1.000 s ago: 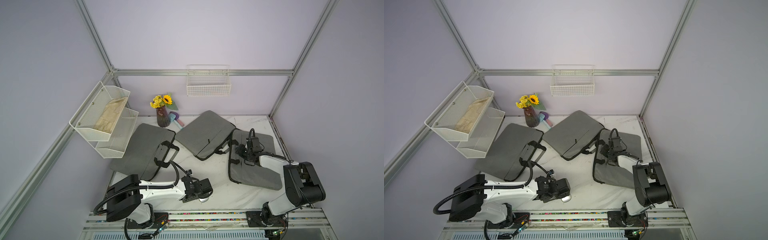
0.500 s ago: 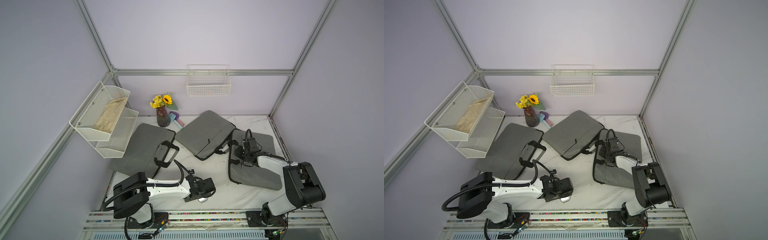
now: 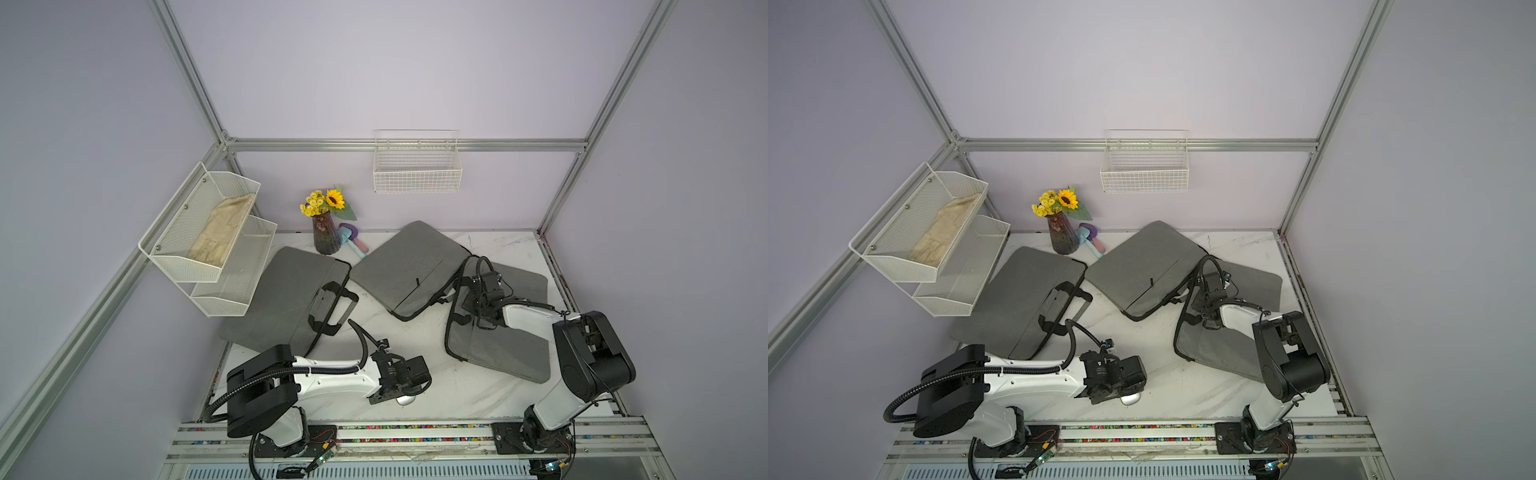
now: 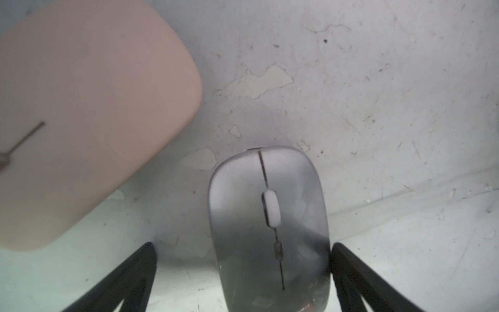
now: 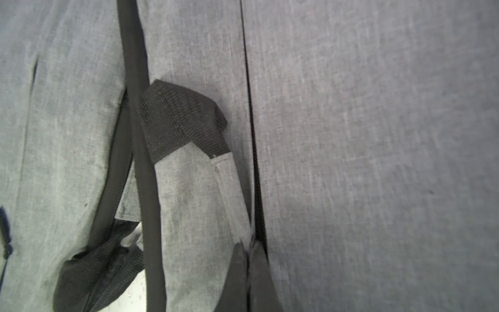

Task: Put the mouse into the laptop bag
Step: Pick up the mouse from the center of the board, then close the zippered laptop bag at the center of the board.

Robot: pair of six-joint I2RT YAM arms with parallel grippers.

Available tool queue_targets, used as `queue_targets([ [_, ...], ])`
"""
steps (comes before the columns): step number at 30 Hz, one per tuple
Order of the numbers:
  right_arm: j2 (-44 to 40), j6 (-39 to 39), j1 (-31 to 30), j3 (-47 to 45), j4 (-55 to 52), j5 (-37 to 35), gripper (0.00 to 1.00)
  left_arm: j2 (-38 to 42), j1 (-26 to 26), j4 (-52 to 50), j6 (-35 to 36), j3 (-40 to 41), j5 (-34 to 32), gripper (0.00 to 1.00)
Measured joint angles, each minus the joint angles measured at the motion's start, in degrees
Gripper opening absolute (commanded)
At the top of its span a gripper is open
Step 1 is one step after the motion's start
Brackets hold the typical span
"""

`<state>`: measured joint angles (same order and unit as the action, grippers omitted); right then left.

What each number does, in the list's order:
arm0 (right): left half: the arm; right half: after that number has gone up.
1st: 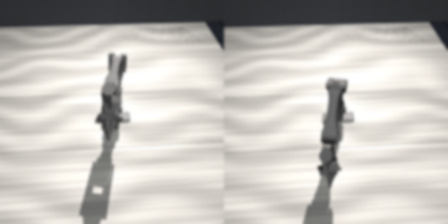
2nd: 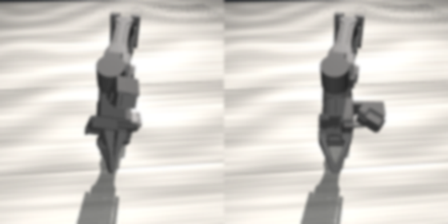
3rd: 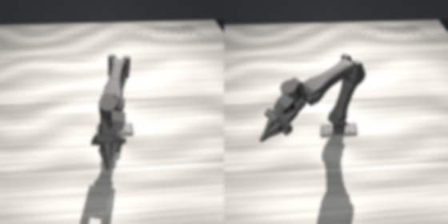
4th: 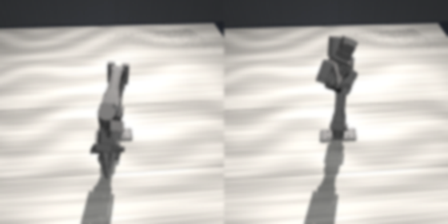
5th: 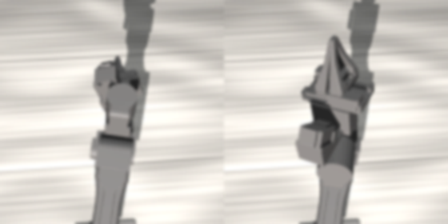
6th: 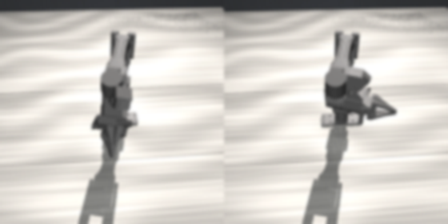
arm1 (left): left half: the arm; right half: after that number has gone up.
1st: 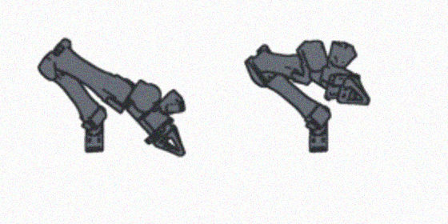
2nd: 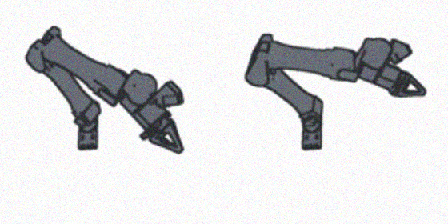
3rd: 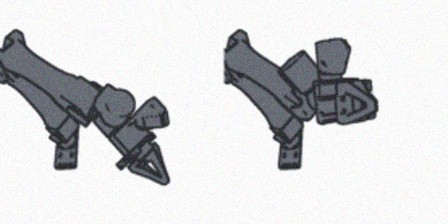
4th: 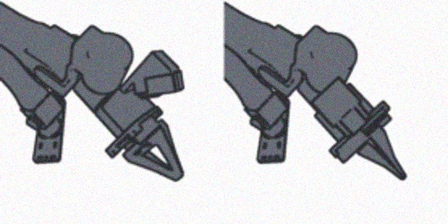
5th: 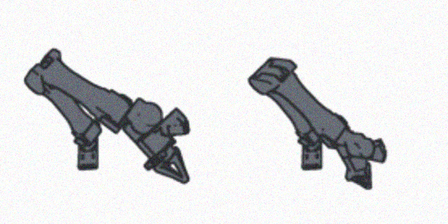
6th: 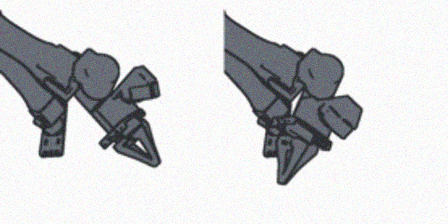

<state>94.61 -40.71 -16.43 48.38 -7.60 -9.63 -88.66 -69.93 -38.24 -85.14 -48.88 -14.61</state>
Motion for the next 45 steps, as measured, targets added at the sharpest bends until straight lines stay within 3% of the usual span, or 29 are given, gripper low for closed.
queue_targets([
  [6,-1.57,-0.11,-0.04,-0.09,-1.36,0.57,0.0,-0.13,0.09,0.22,0.92,0.0,-0.35,0.75],
  [17,-14.08,-0.09,-0.2,-1.36,-7.69,8.02,0.0,-0.87,0.55,0.33,1.97,-0.2,-0.94,0.56],
  [22,-14.97,-0.09,-0.22,-1.31,-8.13,12.61,0.0,-1.49,0.76,0.24,2.29,-0.92,-1.2,0.49],
  [31,-22.16,-0.57,-0.31,-1.33,-11.61,14.93,0.0,-1.49,2.1,-0.31,6.01,-2.89,-2.43,0.46],
  [45,-33.0,-0.55,-0.22,-7.23,-11.78,23.61,0.0,2.78,5.44,5.29,20.06,-8.61,-7.61,0.46],
])
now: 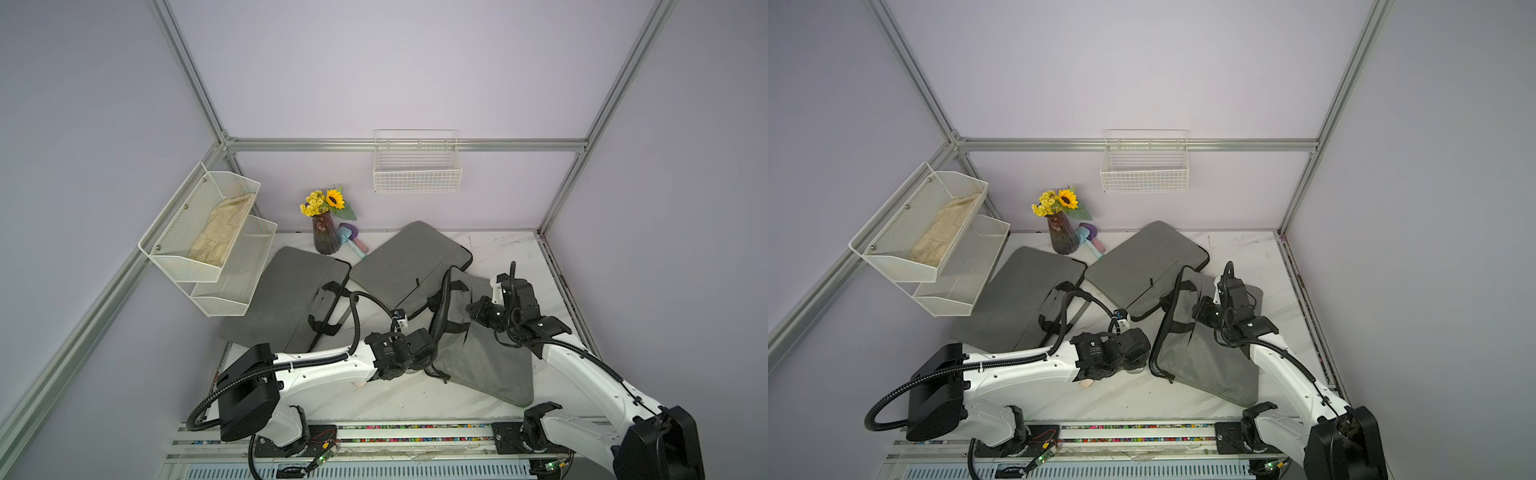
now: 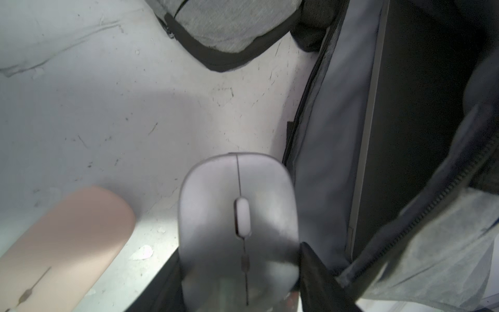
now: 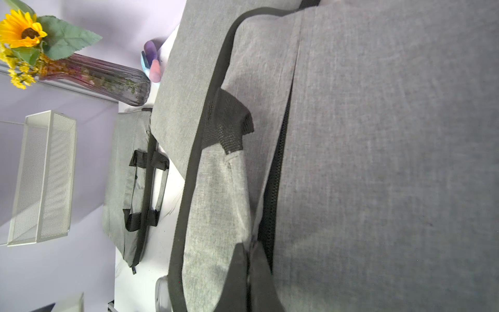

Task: Put the mouse into the laptop bag
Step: Close the zippered laptop bag at the center of the board, then place the mouse in the zippered laptop bag.

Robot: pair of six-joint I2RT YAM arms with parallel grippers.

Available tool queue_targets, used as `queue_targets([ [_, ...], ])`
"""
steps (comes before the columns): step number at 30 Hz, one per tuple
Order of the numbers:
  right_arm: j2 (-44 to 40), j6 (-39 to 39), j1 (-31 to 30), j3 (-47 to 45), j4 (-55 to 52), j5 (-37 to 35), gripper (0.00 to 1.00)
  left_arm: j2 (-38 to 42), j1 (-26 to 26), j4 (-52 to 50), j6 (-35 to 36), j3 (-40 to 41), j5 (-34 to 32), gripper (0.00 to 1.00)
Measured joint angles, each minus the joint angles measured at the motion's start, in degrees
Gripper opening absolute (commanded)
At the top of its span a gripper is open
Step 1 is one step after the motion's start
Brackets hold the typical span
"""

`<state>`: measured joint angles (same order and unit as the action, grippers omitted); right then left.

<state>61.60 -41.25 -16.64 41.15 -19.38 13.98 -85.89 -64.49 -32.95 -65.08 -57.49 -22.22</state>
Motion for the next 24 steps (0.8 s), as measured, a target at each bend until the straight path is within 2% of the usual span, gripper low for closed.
queue_targets([
  [9,-0.96,0.0,0.42,-1.33,0.37,2.23,0.0,-7.08,2.05,7.96,7.15,-2.19,2.38,0.46],
  [13,-1.11,0.0,0.55,-1.36,0.42,2.34,0.0,-10.99,2.25,10.54,8.94,-4.11,5.7,0.46],
  [24,0.02,0.02,1.6,-1.86,0.74,2.43,0.0,-13.6,2.45,19.69,11.32,-4.11,15.93,0.46],
])
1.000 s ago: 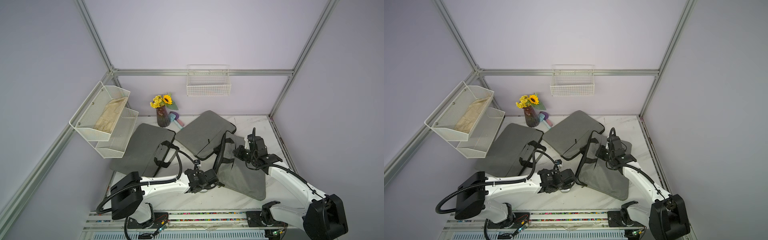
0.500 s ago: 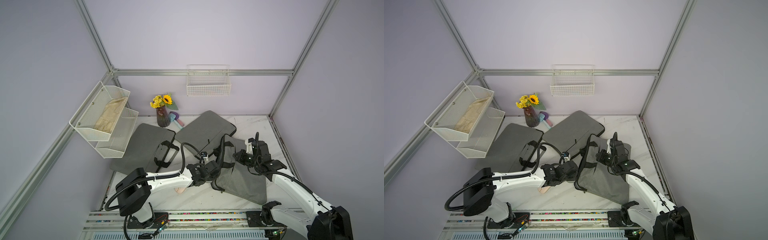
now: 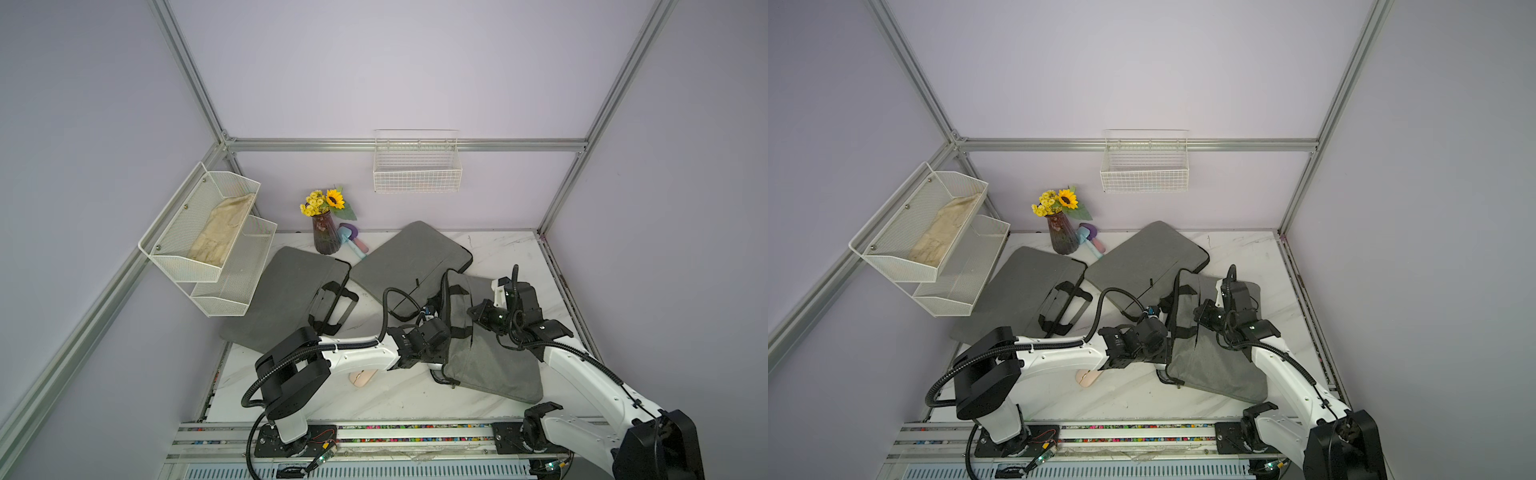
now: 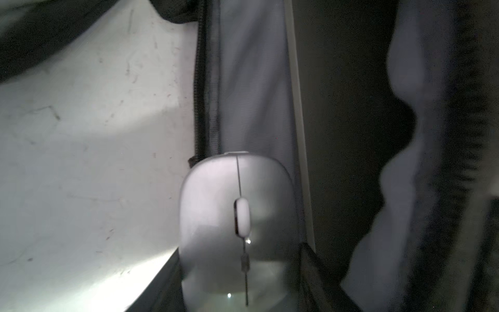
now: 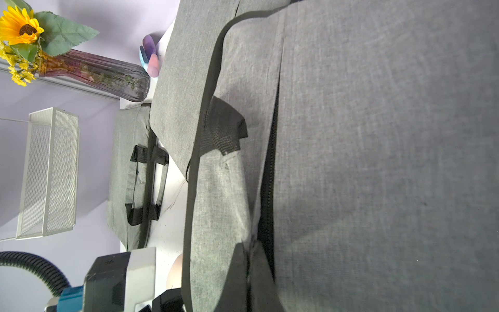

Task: Put the mouse into the laptop bag
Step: Place the mouse in the zippered laptop bag.

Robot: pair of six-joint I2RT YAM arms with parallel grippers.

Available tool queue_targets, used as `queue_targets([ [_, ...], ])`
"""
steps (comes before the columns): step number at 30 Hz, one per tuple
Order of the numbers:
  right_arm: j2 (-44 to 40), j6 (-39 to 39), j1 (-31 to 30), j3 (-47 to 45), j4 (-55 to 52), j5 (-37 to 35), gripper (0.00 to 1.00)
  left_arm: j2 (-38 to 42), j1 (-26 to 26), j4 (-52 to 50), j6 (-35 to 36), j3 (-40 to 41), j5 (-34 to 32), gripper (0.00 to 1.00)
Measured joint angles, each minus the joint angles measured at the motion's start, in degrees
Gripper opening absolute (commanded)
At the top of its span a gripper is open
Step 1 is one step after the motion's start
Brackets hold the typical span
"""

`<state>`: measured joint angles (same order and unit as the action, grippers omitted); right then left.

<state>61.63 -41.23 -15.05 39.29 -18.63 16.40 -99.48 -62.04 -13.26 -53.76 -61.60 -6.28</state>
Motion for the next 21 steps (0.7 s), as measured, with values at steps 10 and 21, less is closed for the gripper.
queue_targets([
  [10,0.15,-0.09,0.24,-0.98,1.49,1.62,0.0,-5.99,0.81,3.02,-0.66,-1.44,3.23,0.46],
  [21,2.71,-0.52,0.24,-0.98,2.78,2.14,0.15,-6.14,0.79,2.67,-3.78,-1.44,3.58,0.85],
])
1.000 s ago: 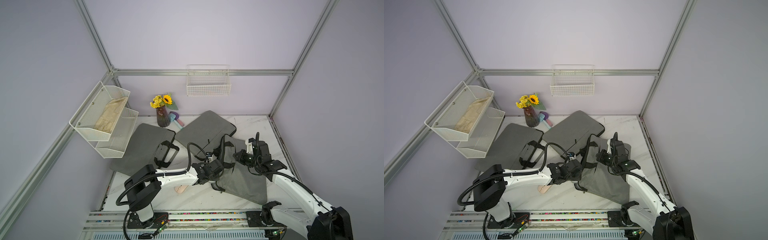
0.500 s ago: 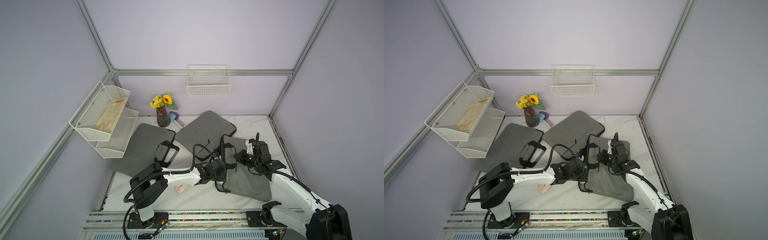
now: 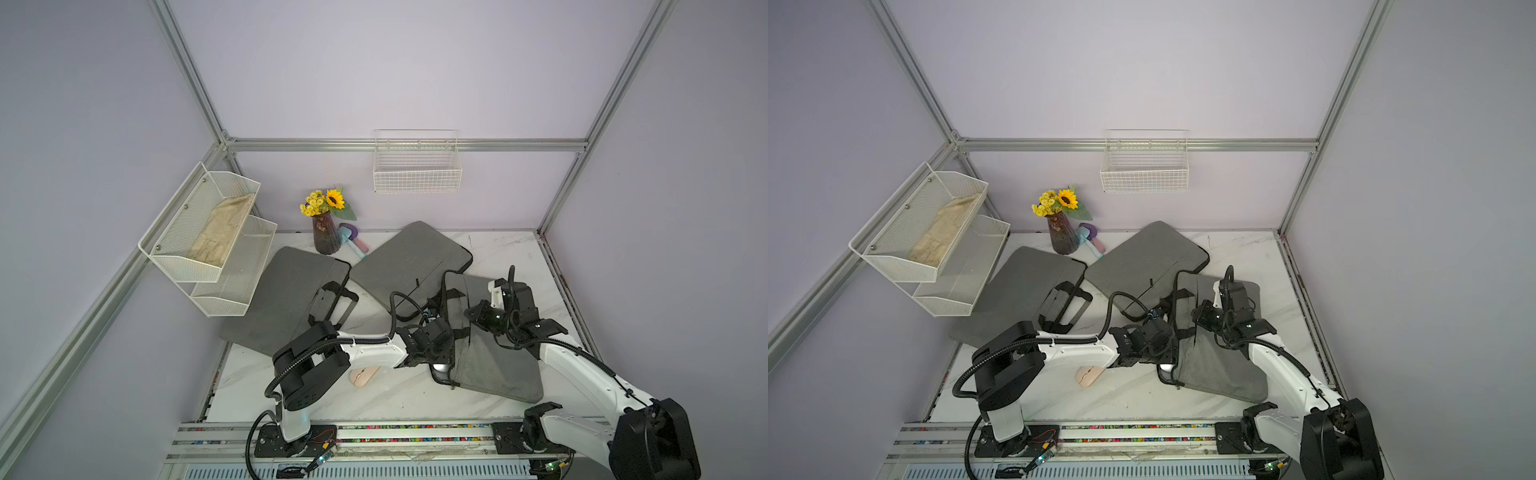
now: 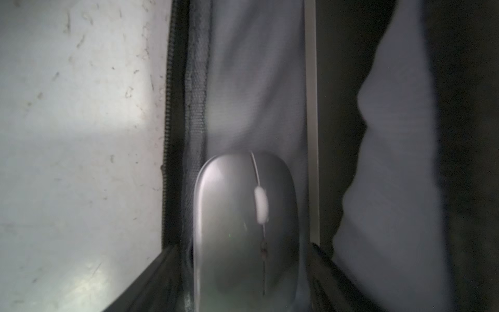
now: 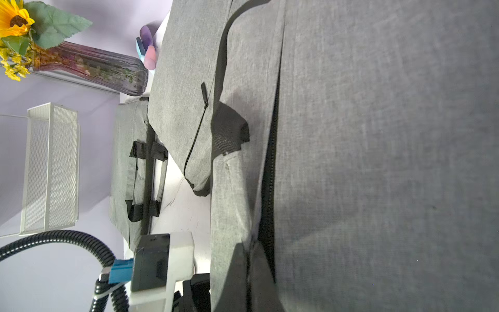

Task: Put the mouse into the laptop bag
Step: Place the mouse in the zippered laptop bag.

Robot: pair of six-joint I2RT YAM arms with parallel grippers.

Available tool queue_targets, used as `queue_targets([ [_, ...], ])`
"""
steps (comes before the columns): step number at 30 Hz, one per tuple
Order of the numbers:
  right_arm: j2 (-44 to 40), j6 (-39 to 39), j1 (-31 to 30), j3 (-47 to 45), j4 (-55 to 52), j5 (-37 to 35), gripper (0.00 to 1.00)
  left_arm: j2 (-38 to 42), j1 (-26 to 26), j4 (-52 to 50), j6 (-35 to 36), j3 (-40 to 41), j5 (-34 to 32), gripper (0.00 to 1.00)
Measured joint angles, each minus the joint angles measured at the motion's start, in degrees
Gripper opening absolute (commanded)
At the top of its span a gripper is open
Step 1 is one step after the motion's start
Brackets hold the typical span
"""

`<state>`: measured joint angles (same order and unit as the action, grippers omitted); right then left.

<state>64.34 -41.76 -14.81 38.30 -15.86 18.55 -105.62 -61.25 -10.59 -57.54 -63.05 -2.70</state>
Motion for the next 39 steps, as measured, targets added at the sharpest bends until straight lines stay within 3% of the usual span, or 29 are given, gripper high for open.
queue_targets([
  [2,-0.09,-0.42,-0.02,0.0,0.33,0.17,0.27,0.0,0.0,0.17,-0.02,0.0,0.22,0.89],
  [4,-0.39,-0.72,-0.02,0.0,0.92,0.59,0.31,0.0,0.0,0.48,0.09,0.0,0.5,0.9],
  [12,-0.81,-0.85,-0.02,0.0,1.2,0.59,0.3,0.0,0.02,1.62,0.11,0.0,1.86,0.9],
  [14,-0.81,-0.85,0.0,0.0,1.22,0.55,0.28,0.0,0.02,2.14,0.15,0.0,2.05,0.86],
  [16,-0.81,-0.85,0.02,0.0,1.2,0.44,0.27,0.09,0.02,2.91,0.02,0.0,2.32,0.73],
  [21,-0.81,-0.83,0.04,0.0,1.22,0.42,0.27,0.24,-0.07,4.42,1.18,0.0,2.97,0.73],
  [26,-1.27,-0.85,0.09,-0.22,1.25,0.35,0.27,0.0,-0.04,4.94,1.16,0.0,3.54,0.78],
  [31,-1.53,-0.85,0.2,-0.39,1.29,0.26,0.27,-0.04,-0.04,4.94,1.18,0.0,3.21,0.96],
  [32,-1.57,-0.9,0.24,-0.39,1.29,0.17,0.29,0.0,-0.04,4.9,1.18,0.0,3.02,1.0],
  [36,-2.95,-1.07,0.26,-0.39,1.25,-0.48,0.39,1.22,-0.11,3.91,1.2,0.02,1.97,1.0],
  [39,-5.31,-1.51,0.24,-0.39,1.01,-1.09,0.52,4.52,-0.37,2.08,1.25,0.04,0.31,1.0],
])
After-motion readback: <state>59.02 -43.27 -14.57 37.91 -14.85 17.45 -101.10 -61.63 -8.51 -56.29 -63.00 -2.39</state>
